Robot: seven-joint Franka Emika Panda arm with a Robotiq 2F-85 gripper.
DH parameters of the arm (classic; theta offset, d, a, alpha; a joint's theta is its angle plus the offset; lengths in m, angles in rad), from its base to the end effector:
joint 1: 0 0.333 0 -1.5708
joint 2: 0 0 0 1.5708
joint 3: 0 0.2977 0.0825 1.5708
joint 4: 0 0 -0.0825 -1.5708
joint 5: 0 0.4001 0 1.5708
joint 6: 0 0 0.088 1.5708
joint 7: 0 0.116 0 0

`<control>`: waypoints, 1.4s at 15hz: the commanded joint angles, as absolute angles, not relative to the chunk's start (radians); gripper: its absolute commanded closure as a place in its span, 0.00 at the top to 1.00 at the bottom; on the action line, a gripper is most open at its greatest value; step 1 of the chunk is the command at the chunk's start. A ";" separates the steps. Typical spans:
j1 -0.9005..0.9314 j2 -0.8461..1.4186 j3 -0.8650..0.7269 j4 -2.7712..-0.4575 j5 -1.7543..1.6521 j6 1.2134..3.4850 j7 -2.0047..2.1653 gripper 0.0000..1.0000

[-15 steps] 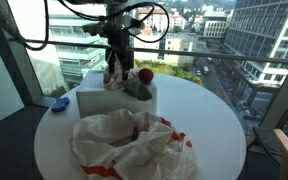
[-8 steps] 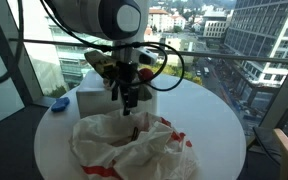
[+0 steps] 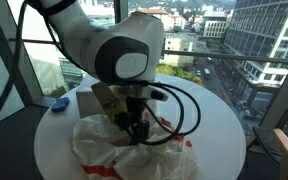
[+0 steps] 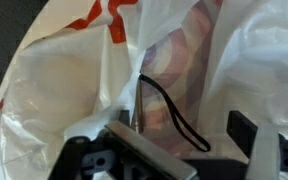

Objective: Remove the contents of the plastic bag and put them on the white basket

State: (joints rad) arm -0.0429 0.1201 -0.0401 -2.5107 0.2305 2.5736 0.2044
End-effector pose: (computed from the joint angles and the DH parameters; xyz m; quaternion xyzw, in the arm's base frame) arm 0.4642 -0.0419 0.1890 -0.9688 0.2398 0.0315 0.0549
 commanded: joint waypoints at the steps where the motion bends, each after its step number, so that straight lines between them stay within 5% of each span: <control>1: -0.057 0.189 -0.028 -2.505 0.277 2.665 0.114 1.00; 18: -0.051 0.358 -0.043 -2.491 0.232 2.802 0.155 1.00; 19: -0.052 0.363 -0.044 -2.491 0.233 2.813 0.154 0.75; 21: -0.050 0.356 -0.035 -2.499 0.238 2.826 0.149 0.66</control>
